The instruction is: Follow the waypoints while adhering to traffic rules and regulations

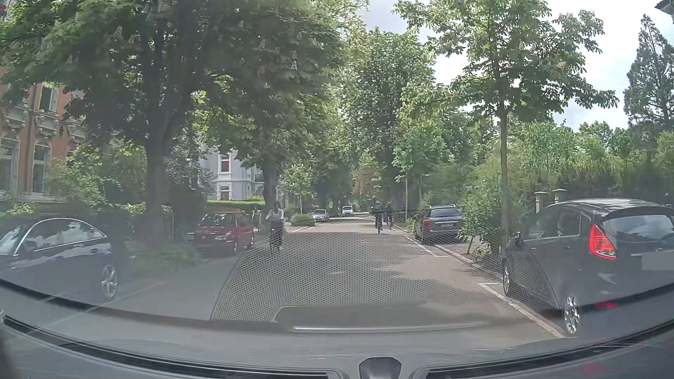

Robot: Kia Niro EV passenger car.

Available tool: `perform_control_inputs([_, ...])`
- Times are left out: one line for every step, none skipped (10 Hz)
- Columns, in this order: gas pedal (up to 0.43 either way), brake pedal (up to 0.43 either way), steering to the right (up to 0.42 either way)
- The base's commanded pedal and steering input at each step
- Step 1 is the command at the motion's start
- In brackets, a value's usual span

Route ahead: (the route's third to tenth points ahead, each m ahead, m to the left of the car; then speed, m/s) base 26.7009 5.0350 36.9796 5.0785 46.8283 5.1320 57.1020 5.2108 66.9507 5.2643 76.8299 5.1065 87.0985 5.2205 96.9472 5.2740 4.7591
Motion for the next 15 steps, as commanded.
perform_control_inputs([0.098, 0.000, 0.096])
perform_control_inputs([0.098, 0.000, 0.084])
perform_control_inputs([0.098, 0.000, 0.075])
perform_control_inputs([0.098, 0.000, 0.066])
perform_control_inputs([0.098, 0.000, 0.058])
perform_control_inputs([0.098, 0.000, 0.049])
perform_control_inputs([0.098, 0.000, 0.041])
perform_control_inputs([0.098, 0.000, 0.033])
perform_control_inputs([0.098, 0.000, 0.023])
perform_control_inputs([0.110, 0.000, 0.014])
perform_control_inputs([0.110, 0.000, 0.009])
perform_control_inputs([0.110, 0.000, 0.005])
perform_control_inputs([0.110, 0.000, 0.002])
perform_control_inputs([0.110, 0.000, -0.001])
perform_control_inputs([0.110, 0.000, -0.004])
